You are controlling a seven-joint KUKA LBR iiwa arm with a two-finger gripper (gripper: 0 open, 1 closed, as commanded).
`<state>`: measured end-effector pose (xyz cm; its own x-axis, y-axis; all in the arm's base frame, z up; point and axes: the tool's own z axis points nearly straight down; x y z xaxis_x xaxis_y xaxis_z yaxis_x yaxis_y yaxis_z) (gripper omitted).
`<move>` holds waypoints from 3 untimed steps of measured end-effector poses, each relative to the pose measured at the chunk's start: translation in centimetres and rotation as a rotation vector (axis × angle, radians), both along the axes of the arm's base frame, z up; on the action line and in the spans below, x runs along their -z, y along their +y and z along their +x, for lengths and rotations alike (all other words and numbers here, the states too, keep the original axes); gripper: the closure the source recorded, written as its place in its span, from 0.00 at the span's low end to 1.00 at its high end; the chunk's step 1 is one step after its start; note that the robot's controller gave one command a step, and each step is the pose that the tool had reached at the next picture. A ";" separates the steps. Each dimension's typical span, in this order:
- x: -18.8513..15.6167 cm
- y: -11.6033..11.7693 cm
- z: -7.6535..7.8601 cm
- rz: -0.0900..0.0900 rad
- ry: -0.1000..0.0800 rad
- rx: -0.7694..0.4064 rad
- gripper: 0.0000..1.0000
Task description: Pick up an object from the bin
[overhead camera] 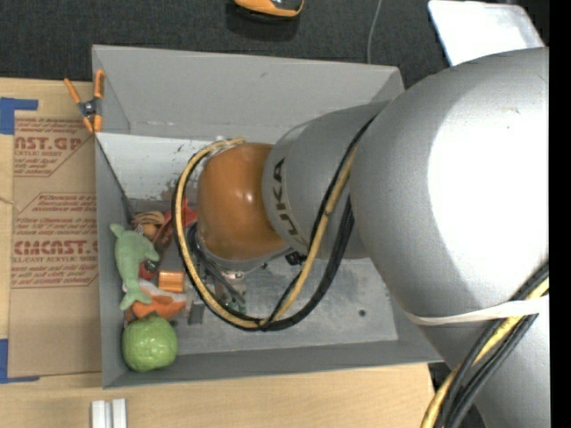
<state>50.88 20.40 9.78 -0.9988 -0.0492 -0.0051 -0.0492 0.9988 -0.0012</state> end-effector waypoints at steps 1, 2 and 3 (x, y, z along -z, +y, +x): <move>0.0 0.0 0.0 0.000 0.000 0.000 1.00; 0.0 0.0 0.0 0.000 0.000 0.000 1.00; 0.0 0.0 0.0 0.000 0.000 0.000 1.00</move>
Offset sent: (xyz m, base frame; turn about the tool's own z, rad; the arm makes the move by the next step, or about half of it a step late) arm 0.0000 0.0000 0.0000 0.0000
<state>50.88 20.39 9.78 -0.9988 -0.0489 -0.0050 -0.0489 0.9988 -0.0008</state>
